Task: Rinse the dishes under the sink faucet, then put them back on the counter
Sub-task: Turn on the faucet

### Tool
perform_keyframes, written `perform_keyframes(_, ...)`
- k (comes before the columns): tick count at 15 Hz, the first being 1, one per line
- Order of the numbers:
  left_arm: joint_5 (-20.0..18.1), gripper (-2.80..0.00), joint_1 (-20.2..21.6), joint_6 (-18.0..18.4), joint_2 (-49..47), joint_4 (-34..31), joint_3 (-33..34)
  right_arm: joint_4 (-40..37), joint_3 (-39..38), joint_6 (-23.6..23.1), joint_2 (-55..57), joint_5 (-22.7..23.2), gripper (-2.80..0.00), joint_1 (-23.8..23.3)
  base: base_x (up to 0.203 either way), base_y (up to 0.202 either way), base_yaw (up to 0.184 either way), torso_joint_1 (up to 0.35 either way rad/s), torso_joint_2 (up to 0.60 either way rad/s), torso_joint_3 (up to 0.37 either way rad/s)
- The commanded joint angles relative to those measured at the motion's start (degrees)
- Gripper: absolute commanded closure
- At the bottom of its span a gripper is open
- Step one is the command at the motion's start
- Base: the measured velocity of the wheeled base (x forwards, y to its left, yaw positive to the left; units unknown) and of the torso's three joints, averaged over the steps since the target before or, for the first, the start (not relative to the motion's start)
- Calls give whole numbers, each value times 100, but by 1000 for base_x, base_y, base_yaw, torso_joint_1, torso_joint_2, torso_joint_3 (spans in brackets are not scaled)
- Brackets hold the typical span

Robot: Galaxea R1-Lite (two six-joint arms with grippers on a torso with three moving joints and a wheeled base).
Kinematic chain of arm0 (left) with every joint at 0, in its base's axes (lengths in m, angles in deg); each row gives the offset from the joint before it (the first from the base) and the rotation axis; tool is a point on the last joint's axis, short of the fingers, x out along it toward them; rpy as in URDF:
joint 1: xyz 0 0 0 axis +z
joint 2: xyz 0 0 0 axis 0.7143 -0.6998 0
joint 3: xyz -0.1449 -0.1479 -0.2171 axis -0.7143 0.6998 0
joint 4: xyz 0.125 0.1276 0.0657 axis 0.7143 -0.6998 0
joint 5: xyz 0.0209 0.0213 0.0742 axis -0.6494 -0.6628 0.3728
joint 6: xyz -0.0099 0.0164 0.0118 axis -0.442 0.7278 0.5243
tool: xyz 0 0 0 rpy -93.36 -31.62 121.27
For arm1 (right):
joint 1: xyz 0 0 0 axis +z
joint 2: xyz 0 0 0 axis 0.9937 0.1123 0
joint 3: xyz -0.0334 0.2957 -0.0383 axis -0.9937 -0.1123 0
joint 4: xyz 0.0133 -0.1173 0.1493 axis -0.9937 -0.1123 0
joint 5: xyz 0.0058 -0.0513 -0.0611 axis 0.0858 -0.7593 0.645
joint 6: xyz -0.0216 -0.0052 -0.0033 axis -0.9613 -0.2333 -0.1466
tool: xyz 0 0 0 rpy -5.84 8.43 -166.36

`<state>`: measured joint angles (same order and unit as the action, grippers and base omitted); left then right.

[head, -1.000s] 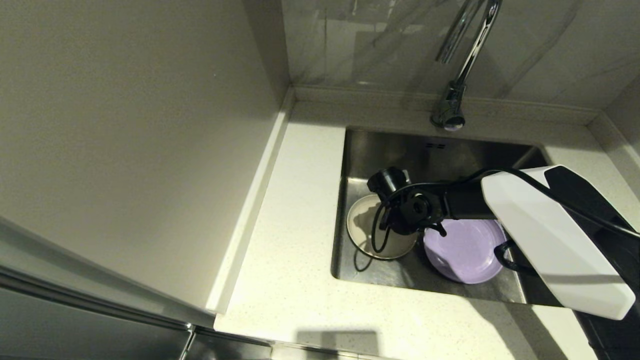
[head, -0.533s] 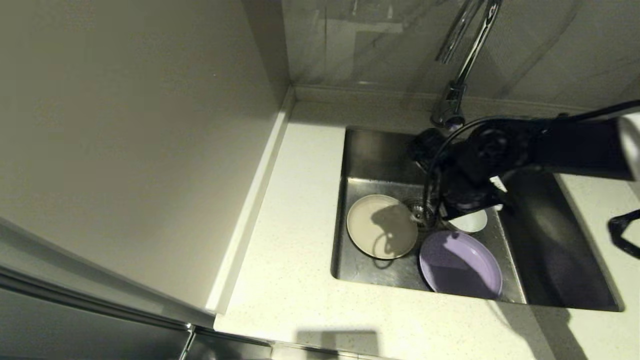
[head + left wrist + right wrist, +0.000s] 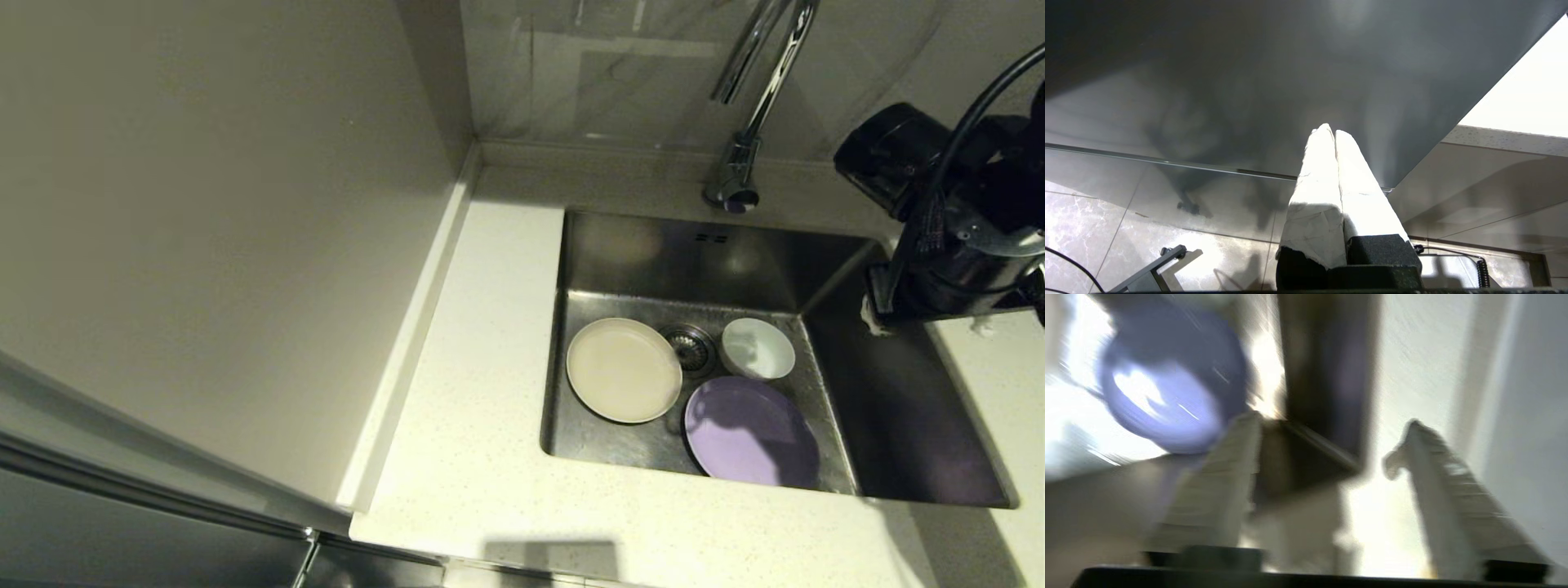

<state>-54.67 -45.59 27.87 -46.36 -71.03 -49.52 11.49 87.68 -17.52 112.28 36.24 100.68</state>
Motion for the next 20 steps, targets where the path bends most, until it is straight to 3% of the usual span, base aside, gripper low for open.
perform_keyframes(1,4,0,0,-1,18,2,0,378,37,15,-159,289,0,-74,0,0,0,0,0,0)
perform_keyframes(4,4,0,-8,-4,18,2,0,394,48,-119,-183,314,0,-242,0,0,0,0,0,0)
perform_keyframes(6,4,0,0,-4,18,2,0,925,349,-64,-118,508,0,-336,0,0,0,0,0,0)
perform_keyframes(7,4,0,0,-4,18,2,0,1653,364,172,-93,887,0,-351,0,0,0,0,0,0)
perform_keyframes(8,4,0,0,4,18,2,0,2144,364,527,-100,1625,0,-419,0,0,0,0,0,0)
perform_keyframes(9,4,0,0,-4,18,2,0,2269,366,888,-154,2216,0,-531,0,0,0,0,0,0)
perform_keyframes(10,4,0,0,-4,18,2,0,2328,367,1270,-198,2418,0,-597,0,0,0,0,0,0)
perform_keyframes(11,4,0,0,-4,18,2,0,2256,358,1445,-208,2442,0,-616,0,0,0,0,0,0)
perform_keyframes(13,4,0,-1,3,18,2,0,993,309,1454,-207,2423,0,-616,0,0,0,0,0,0)
perform_keyframes(15,4,0,0,-4,18,2,0,-287,328,1470,-233,1932,0,-615,0,0,0,0,0,0)
perform_keyframes(20,4,0,0,4,26,2,0,-325,365,1751,-375,1816,0,-630,0,0,0,0,0,0)
